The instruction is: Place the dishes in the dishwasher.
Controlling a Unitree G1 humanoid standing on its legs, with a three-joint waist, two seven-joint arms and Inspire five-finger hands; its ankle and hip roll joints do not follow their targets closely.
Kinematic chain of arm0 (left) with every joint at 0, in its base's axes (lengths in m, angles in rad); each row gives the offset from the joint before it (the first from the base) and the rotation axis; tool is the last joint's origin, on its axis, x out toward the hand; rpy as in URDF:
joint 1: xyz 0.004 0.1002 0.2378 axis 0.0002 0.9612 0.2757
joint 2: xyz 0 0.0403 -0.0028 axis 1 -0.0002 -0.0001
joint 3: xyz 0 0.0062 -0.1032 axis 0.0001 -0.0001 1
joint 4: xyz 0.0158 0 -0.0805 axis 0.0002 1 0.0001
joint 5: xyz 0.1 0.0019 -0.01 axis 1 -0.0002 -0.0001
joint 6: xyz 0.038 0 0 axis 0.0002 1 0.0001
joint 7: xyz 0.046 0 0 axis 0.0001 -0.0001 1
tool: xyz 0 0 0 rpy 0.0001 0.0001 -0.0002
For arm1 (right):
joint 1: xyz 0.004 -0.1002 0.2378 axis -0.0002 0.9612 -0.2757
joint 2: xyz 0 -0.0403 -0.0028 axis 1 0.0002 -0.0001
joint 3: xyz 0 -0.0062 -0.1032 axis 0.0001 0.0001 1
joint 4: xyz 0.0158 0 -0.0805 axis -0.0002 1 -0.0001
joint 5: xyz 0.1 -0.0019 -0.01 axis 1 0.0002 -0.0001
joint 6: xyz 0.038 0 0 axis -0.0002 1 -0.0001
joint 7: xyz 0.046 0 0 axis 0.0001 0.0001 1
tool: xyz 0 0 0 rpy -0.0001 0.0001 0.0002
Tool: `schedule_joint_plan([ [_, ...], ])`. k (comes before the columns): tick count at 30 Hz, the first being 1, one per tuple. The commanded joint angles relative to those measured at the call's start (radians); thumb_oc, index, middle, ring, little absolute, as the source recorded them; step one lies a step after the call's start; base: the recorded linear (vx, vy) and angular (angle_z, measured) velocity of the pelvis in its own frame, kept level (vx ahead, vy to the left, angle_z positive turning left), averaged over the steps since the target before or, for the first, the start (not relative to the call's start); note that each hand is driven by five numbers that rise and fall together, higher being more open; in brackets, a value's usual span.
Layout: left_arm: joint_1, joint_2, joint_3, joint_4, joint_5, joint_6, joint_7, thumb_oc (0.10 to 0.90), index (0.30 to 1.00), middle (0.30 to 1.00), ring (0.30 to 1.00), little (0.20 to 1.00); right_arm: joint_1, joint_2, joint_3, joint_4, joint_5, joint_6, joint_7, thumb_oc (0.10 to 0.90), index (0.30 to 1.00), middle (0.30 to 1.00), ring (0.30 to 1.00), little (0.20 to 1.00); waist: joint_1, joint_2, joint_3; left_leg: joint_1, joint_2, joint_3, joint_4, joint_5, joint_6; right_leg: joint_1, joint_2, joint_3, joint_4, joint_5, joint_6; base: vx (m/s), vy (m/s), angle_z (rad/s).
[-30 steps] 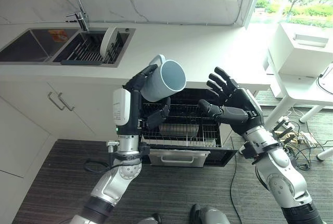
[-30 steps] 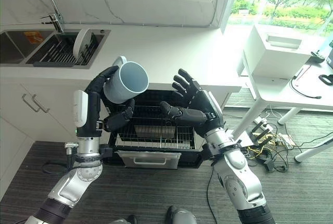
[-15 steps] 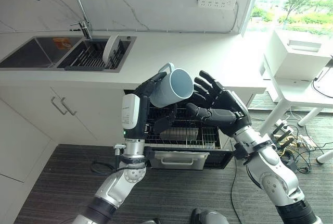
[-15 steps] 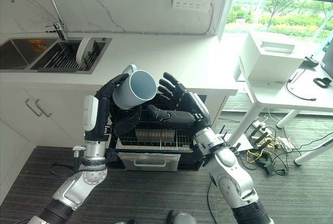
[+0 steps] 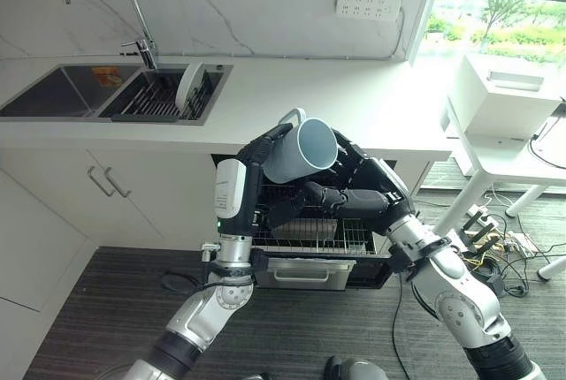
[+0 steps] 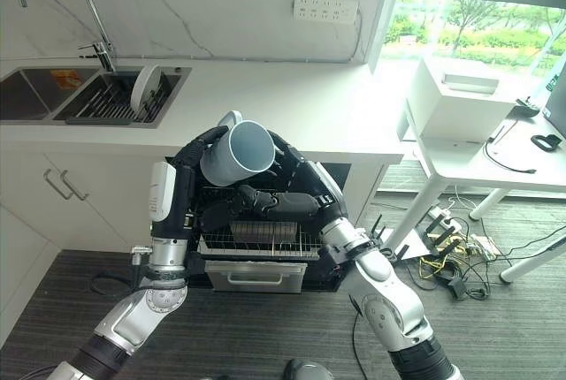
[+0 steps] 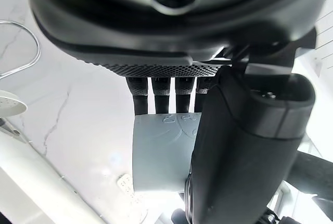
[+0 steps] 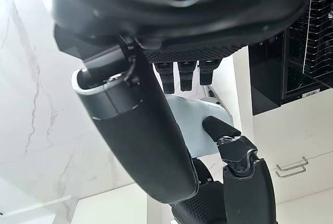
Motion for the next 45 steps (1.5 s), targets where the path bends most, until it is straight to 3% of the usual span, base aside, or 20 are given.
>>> schedule_joint_plan([
  [1,-0.126,0.019,-0.03,-0.057,0.006,-0.077,0.052,0.4,0.3,0.3,0.3,0.3,-0.118,0.065,-0.032,-0.111,0.055,-0.082,0.001,0.8,0.9,0.9,0.9,0.9,0.009,-0.022,-0.054,0.04,0.075,-0.035,0.018,-0.156,-0.034,0.116,-0.057,0.095,-0.105,-0.04,0.175,-0.01,0.002,-0.04],
  [24,-0.138,0.014,-0.138,-0.049,0.011,-0.1,-0.006,0.4,0.3,0.3,0.3,0.3,-0.117,0.095,-0.038,-0.113,0.088,-0.137,-0.118,0.8,0.9,0.9,0.9,0.9,-0.008,-0.017,-0.042,0.045,0.083,-0.019,0.018,-0.154,-0.032,0.114,-0.051,0.115,-0.105,-0.039,0.176,0.0,0.001,-0.01],
  [25,-0.137,0.015,-0.137,-0.05,0.012,-0.101,-0.006,0.4,0.3,0.3,0.3,0.3,-0.115,0.094,-0.039,-0.114,0.087,-0.139,-0.117,0.725,0.787,0.787,0.787,0.787,-0.008,-0.017,-0.042,0.044,0.083,-0.02,0.018,-0.155,-0.032,0.114,-0.051,0.115,-0.105,-0.04,0.176,0.0,0.0,0.0],
  [26,-0.136,0.015,-0.14,-0.049,0.011,-0.101,-0.003,0.4,0.3,0.3,0.3,0.3,-0.114,0.096,-0.038,-0.119,0.085,-0.137,-0.123,0.59,0.585,0.585,0.585,0.585,-0.008,-0.016,-0.042,0.044,0.082,-0.02,0.018,-0.155,-0.031,0.114,-0.05,0.116,-0.105,-0.039,0.176,0.0,0.0,0.0],
  [27,-0.136,0.015,-0.14,-0.049,0.011,-0.1,-0.003,0.4,0.3,0.3,0.3,0.3,-0.114,0.098,-0.037,-0.12,0.081,-0.136,-0.124,0.558,0.538,0.538,0.538,0.538,-0.008,-0.016,-0.042,0.044,0.081,-0.02,0.018,-0.155,-0.031,0.114,-0.05,0.117,-0.105,-0.039,0.175,0.0,0.0,0.0],
  [29,-0.139,0.014,-0.144,-0.043,0.012,-0.108,-0.004,0.4,0.3,0.3,0.3,0.3,-0.118,0.099,-0.036,-0.116,0.074,-0.137,-0.128,0.4,0.3,0.3,0.3,0.3,-0.009,-0.015,-0.042,0.045,0.081,-0.019,0.018,-0.155,-0.03,0.114,-0.05,0.117,-0.105,-0.039,0.175,0.0,0.0,0.0],
  [45,-0.144,0.012,-0.147,-0.055,0.004,-0.104,-0.007,0.4,0.3,0.3,0.3,0.3,-0.128,0.076,-0.041,-0.116,-0.045,-0.12,-0.131,0.4,0.3,0.3,0.3,0.3,-0.011,-0.018,-0.042,0.044,0.083,-0.015,0.018,-0.154,-0.031,0.113,-0.05,0.121,-0.105,-0.039,0.176,0.0,0.001,-0.01],
])
